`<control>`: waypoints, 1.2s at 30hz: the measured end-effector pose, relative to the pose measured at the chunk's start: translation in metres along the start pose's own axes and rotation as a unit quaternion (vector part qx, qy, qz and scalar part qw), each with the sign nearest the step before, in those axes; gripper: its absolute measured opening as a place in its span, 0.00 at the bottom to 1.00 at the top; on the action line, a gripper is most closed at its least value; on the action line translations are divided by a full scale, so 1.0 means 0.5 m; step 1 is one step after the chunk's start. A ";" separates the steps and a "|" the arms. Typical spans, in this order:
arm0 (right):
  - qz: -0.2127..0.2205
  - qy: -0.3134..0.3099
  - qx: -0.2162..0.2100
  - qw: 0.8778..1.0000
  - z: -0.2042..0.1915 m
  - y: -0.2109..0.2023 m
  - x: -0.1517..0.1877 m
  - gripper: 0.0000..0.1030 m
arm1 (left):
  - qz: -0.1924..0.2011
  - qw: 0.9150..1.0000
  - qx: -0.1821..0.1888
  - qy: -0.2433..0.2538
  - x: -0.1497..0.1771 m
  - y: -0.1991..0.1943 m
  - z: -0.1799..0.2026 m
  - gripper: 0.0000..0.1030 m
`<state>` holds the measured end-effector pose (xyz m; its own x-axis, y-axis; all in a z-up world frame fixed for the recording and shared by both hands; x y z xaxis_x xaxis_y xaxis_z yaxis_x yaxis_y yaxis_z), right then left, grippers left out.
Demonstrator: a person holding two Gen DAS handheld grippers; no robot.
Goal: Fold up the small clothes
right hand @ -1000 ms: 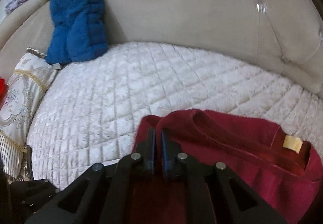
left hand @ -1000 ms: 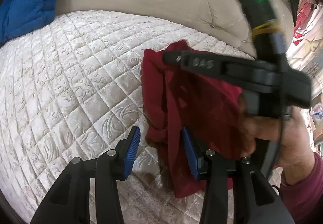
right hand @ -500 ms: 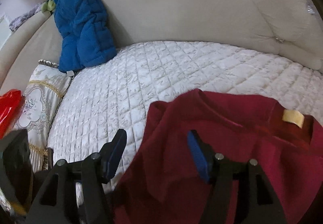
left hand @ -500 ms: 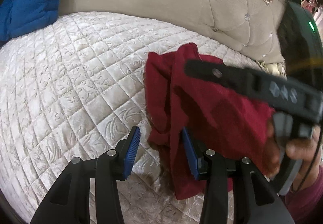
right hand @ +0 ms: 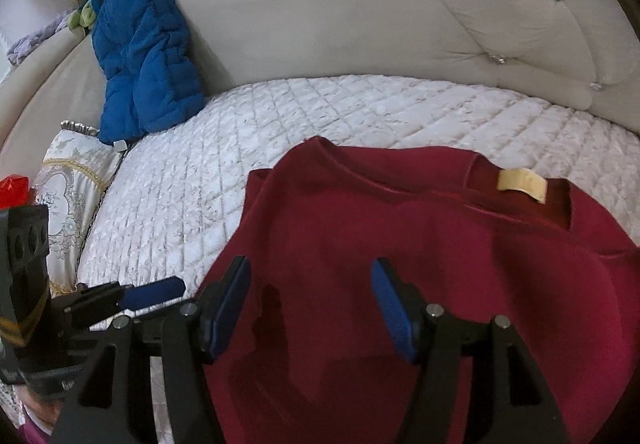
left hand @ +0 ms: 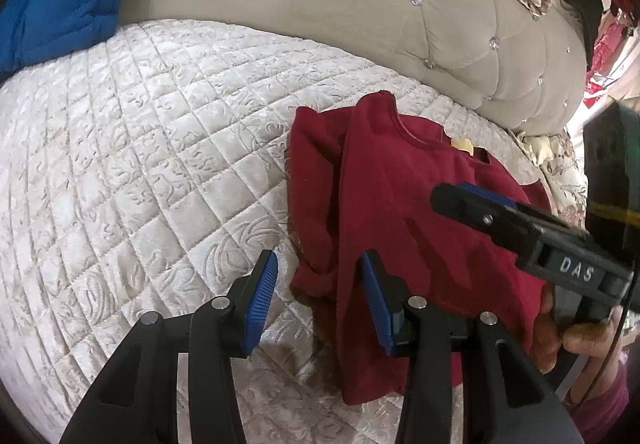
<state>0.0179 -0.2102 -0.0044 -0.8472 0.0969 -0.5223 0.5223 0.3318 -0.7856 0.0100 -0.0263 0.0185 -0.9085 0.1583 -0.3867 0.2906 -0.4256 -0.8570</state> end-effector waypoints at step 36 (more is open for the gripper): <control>0.070 0.070 0.174 0.980 0.130 -0.162 0.123 0.78 | 0.072 0.995 -0.003 0.070 0.001 0.000 0.120 0.37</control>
<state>-0.0703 -0.2922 0.0056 -0.7577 0.2542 -0.6011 0.6146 -0.0317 -0.7882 -0.0085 -0.0796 0.0389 -0.8064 0.2184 -0.5495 0.4179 -0.4469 -0.7910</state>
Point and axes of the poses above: each gripper's, at about its wrist camera, not at the fingertips, and y roughly the way its jaws point, z to its right, x to its underside, the point moved 2 cm from there along y, roughly the way its jaws point, and after that the axes turned 3 degrees about -z, right-handed, at the moved point
